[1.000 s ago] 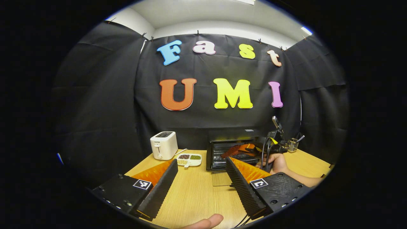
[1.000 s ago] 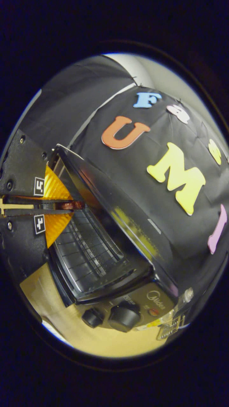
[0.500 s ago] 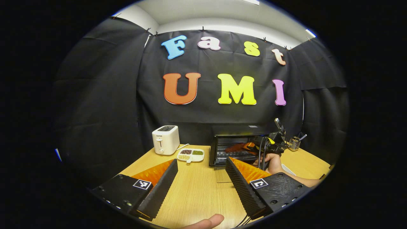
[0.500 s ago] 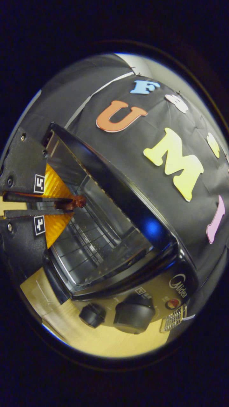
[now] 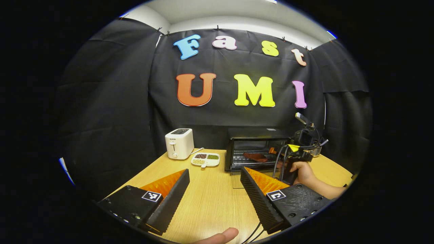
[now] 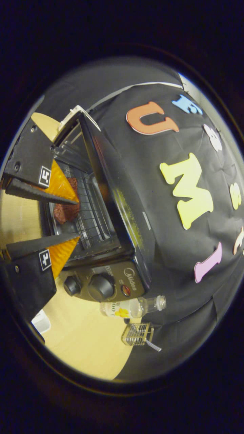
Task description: Open the electric oven with the left hand, put the food in, and close the electric oven.
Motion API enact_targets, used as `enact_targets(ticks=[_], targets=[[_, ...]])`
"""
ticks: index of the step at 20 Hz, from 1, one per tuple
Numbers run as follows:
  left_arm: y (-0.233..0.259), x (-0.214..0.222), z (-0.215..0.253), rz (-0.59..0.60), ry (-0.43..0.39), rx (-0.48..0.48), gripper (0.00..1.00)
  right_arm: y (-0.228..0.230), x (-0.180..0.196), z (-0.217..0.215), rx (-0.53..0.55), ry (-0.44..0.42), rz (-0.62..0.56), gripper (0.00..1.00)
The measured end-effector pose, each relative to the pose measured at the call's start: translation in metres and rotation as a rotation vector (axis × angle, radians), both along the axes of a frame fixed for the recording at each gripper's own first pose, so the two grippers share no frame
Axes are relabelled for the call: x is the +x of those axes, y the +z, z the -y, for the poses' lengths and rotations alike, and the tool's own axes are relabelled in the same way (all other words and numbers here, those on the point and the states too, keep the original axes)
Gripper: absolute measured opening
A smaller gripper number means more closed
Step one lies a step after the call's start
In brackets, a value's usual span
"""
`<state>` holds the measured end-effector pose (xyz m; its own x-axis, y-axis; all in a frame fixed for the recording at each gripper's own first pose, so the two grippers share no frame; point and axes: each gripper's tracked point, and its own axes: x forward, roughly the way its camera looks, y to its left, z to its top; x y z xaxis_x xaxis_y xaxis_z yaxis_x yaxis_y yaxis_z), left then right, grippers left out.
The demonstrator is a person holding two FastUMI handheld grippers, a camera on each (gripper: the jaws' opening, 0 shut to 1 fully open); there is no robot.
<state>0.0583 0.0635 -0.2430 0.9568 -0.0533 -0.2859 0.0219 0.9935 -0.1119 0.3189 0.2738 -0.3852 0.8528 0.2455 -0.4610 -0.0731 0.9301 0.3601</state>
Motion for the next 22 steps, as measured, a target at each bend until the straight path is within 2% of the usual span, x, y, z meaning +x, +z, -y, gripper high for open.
enact_targets(ticks=[3, 5, 6, 7, 9, 10, 11, 12, 16, 17, 18, 19, 21, 22], targets=[[0.004, -0.004, 0.009, 0.001, -0.009, 0.008, 0.96, 0.029, -0.026, 0.007, -0.005, 0.063, 0.056, 0.61], [0.004, -0.004, 0.017, -0.001, -0.016, 0.02, 0.96, 0.051, -0.043, 0.006, -0.016, 0.124, 0.113, 0.72], [0.003, -0.003, 0.019, -0.007, -0.018, 0.03, 0.88, 0.062, -0.051, 0.005, -0.023, 0.154, 0.142, 0.84], [-0.001, -0.003, 0.023, -0.013, -0.021, 0.04, 0.96, 0.072, -0.06, 0.007, -0.034, 0.178, 0.17, 0.88], [-0.003, 0.0, 0.03, -0.024, -0.027, 0.046, 0.96, 0.09, -0.072, 0.014, -0.072, 0.198, 0.211, 1.0], [-0.007, 0.003, 0.037, -0.033, -0.036, 0.044, 0.96, 0.099, -0.078, 0.018, -0.093, 0.204, 0.229, 0.96], [-0.009, 0.004, 0.041, -0.039, -0.042, 0.043, 0.89, 0.111, -0.084, 0.022, -0.109, 0.21, 0.252, 0.99], [-0.012, 0.007, 0.047, -0.043, -0.046, 0.043, 0.96, 0.124, -0.09, 0.027, -0.121, 0.213, 0.277, 0.99], [-0.032, 0.02, 0.073, -0.086, -0.09, 0.031, 0.96, 0.175, -0.107, 0.054, -0.164, 0.199, 0.386, 0.99], [-0.039, 0.022, 0.081, -0.101, -0.105, 0.027, 0.96, 0.188, -0.114, 0.059, -0.158, 0.198, 0.412, 0.96], [-0.047, 0.025, 0.089, -0.12, -0.12, 0.023, 0.96, 0.202, -0.118, 0.066, -0.149, 0.193, 0.433, 0.99], [-0.055, 0.028, 0.096, -0.137, -0.13, 0.019, 0.96, 0.215, -0.122, 0.074, -0.147, 0.182, 0.451, 0.96], [-0.067, 0.034, 0.11, -0.164, -0.15, 0.015, 0.96, 0.236, -0.128, 0.094, -0.166, 0.153, 0.472, 0.96], [-0.072, 0.038, 0.118, -0.173, -0.159, 0.015, 0.96, 0.244, -0.13, 0.105, -0.182, 0.136, 0.479, 0.99]])
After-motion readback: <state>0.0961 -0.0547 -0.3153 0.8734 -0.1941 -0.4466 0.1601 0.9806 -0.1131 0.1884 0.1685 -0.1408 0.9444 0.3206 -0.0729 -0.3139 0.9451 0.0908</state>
